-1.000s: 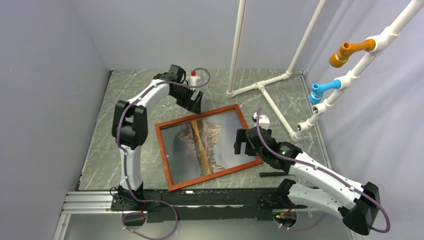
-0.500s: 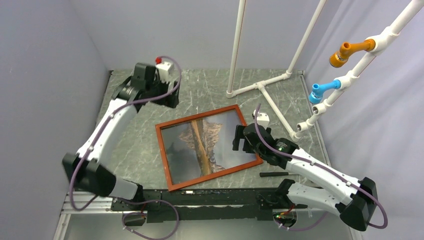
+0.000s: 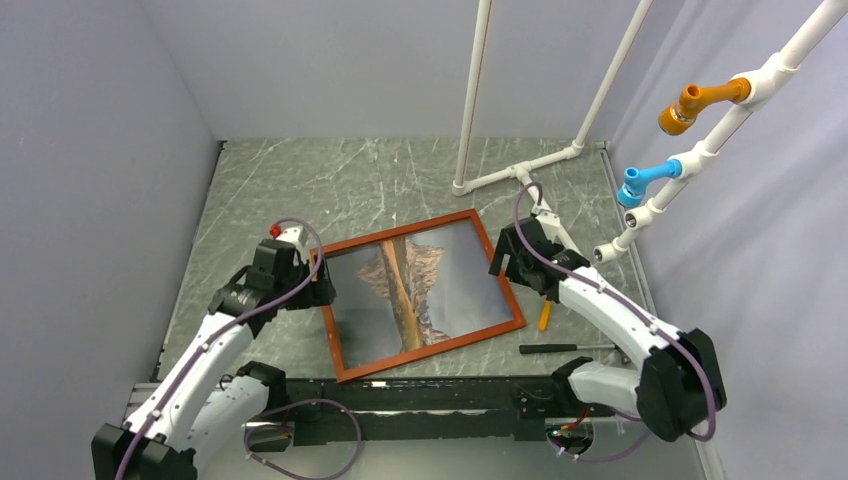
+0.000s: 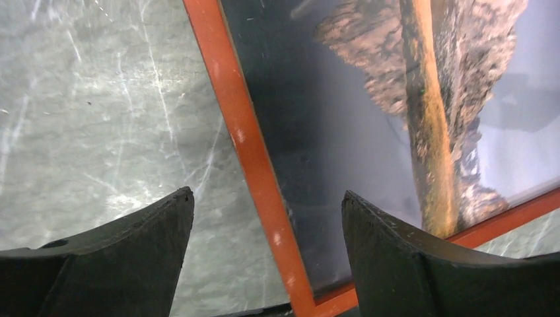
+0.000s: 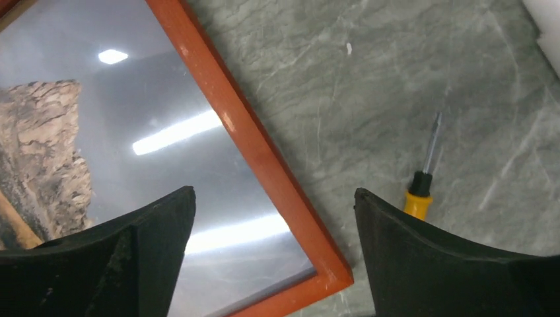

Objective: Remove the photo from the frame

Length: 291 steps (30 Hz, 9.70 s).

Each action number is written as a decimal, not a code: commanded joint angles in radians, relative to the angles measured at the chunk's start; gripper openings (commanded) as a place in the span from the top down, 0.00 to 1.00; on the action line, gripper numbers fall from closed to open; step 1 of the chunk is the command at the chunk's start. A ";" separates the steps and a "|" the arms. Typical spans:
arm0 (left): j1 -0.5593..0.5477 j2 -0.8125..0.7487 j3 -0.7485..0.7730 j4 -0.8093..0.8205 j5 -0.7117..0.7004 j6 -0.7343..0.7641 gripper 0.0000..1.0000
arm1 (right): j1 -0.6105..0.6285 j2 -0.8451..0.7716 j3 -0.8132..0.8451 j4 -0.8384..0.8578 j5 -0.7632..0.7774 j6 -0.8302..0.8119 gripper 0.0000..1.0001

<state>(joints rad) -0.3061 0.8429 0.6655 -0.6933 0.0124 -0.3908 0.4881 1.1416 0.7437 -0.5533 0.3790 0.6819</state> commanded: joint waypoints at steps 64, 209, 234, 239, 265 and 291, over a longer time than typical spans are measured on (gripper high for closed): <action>0.004 0.036 -0.067 0.146 0.063 -0.214 0.92 | 0.029 0.247 0.260 0.056 -0.160 -0.398 1.00; -0.427 0.449 -0.022 0.410 -0.071 -0.194 0.22 | -0.244 -0.231 -0.382 0.177 -0.546 0.067 0.26; -0.429 0.523 -0.067 0.455 -0.081 -0.210 0.22 | -0.245 -0.319 -0.352 0.123 -0.587 0.073 0.27; -0.433 0.481 -0.048 0.478 -0.007 -0.132 0.19 | -0.244 -0.320 -0.366 0.151 -0.611 0.099 0.27; -1.025 0.956 0.385 0.721 -0.440 0.379 0.02 | -0.246 -0.348 -0.371 0.151 -0.629 0.119 0.27; -1.025 1.004 0.433 0.695 -0.487 0.379 0.04 | -0.246 -0.350 -0.364 0.145 -0.631 0.117 0.27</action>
<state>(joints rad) -1.3281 1.8317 1.0531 -0.0051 -0.4500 -0.0181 0.2436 0.8009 0.3649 -0.4244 -0.2371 0.7864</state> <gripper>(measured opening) 0.978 0.735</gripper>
